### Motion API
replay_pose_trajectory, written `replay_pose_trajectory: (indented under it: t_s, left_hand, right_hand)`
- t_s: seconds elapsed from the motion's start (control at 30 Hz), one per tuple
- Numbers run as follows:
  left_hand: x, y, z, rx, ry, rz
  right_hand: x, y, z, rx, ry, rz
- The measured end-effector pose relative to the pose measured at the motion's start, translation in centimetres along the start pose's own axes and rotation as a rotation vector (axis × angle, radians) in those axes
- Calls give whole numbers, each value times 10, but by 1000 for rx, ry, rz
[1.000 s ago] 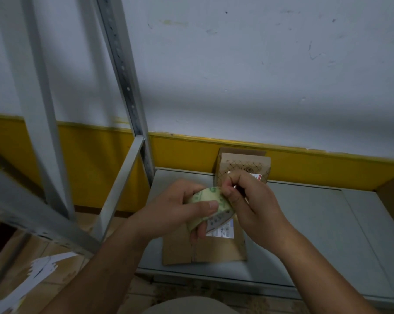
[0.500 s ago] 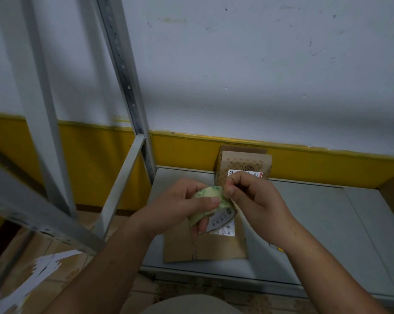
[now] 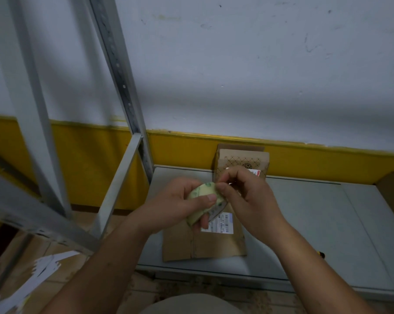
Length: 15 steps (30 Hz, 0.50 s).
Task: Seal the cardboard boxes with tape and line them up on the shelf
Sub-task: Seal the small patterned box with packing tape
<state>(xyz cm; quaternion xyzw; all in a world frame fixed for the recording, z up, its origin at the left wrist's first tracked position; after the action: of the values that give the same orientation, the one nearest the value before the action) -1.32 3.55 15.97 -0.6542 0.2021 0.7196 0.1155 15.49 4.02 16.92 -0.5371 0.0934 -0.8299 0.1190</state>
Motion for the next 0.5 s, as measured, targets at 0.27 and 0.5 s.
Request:
replay_pose_trajectory:
  t_s: [0.27,0.5]
  left_hand:
    - [4,8,3,22,33,-268]
    - [9,5,11,-37,80,-323]
  right_hand:
    - [-1,-1,15,-246,-207,-132]
    - [-5,0,17,-155,-443,-253]
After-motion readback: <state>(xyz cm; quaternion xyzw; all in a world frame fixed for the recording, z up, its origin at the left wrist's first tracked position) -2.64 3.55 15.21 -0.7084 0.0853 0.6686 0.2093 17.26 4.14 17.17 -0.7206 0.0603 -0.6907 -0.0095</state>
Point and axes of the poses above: each hand's wrist, its own y-axis away from the middle knuckle, its own z-axis out of the back of the hand, x = y × z, the point moved 5 cm from there along -y, towards the middle knuckle, and after that the axes turned 8 degrees about -x, right-handed, at the moved point
